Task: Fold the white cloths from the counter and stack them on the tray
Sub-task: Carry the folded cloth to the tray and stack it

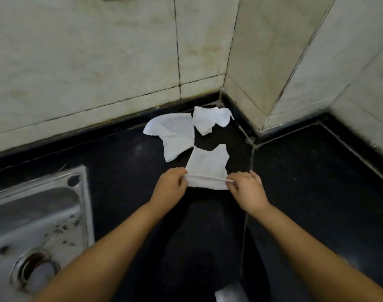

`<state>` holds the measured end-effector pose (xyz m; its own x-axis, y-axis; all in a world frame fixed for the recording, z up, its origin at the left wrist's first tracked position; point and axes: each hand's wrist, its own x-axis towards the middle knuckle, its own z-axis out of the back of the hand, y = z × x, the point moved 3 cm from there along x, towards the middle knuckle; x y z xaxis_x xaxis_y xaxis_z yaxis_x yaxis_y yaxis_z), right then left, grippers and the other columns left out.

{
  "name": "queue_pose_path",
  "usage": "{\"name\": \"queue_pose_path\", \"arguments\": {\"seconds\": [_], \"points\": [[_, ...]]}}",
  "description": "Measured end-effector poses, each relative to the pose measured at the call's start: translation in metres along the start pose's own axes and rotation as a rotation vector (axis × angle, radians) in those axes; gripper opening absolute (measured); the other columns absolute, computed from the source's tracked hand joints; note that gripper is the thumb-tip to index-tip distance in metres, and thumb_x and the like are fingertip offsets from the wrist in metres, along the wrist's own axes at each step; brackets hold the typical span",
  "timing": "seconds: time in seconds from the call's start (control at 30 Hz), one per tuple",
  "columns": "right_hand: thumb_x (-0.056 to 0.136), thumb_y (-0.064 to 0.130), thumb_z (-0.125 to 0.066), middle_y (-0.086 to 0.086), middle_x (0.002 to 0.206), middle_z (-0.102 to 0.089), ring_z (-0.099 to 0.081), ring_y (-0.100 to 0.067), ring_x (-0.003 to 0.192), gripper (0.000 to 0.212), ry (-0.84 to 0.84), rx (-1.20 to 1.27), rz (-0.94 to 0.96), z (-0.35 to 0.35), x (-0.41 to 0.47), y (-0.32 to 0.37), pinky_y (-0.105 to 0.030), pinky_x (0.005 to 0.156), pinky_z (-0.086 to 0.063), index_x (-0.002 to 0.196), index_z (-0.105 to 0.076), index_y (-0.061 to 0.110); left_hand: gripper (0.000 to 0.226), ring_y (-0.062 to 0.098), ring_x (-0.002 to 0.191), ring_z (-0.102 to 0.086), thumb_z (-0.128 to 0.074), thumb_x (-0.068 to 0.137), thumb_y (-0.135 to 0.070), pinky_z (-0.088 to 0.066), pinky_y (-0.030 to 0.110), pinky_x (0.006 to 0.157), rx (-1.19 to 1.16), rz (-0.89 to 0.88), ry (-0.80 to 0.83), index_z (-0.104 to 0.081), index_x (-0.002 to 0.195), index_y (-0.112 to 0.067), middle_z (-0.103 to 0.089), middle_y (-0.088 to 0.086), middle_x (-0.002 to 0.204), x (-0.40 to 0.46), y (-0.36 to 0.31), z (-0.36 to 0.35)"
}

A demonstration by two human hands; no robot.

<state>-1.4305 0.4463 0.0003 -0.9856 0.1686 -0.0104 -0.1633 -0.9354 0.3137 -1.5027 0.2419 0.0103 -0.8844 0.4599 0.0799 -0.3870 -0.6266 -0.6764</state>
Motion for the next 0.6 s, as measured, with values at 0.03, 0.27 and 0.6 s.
{"name": "queue_pose_path", "arguments": {"seconds": [0.03, 0.27, 0.6], "points": [[0.095, 0.024, -0.049, 0.002, 0.088, -0.064, -0.059, -0.018, 0.091, 0.019, 0.007, 0.038, 0.002, 0.006, -0.01, 0.002, -0.034, 0.104, -0.032, 0.093, -0.067, 0.021, 0.013, 0.013, 0.063, -0.047, -0.049, 0.083, 0.002, -0.033, 0.02, 0.059, -0.052, 0.054, -0.041, -0.054, 0.072, -0.002, -0.053, 0.006, 0.068, -0.013, 0.003, 0.012], [0.091, 0.019, -0.058, -0.015, 0.068, -0.052, -0.043, -0.026, 0.063, 0.028, -0.008, 0.614, -0.179, 0.054, -0.035, 0.021, -0.03, 0.061, -0.033, 0.084, -0.062, -0.008, 0.019, 0.01, 0.072, -0.057, -0.053, 0.085, -0.001, -0.043, 0.017, 0.065, -0.274, 0.244, -0.254, -0.065, 0.084, -0.016, -0.063, -0.003, 0.077, -0.068, 0.019, 0.081], [0.094, 0.026, -0.054, -0.034, 0.11, -0.057, -0.06, -0.038, 0.088, 0.039, -0.109, 0.756, -0.072, 0.113, 0.001, 0.082, -0.054, 0.091, -0.045, 0.104, -0.056, -0.011, 0.017, 0.021, 0.081, -0.059, -0.054, 0.084, -0.007, -0.048, 0.033, 0.074, -0.466, 0.319, -0.309, -0.066, 0.083, -0.018, -0.065, 0.003, 0.08, -0.07, -0.008, 0.169]]}}
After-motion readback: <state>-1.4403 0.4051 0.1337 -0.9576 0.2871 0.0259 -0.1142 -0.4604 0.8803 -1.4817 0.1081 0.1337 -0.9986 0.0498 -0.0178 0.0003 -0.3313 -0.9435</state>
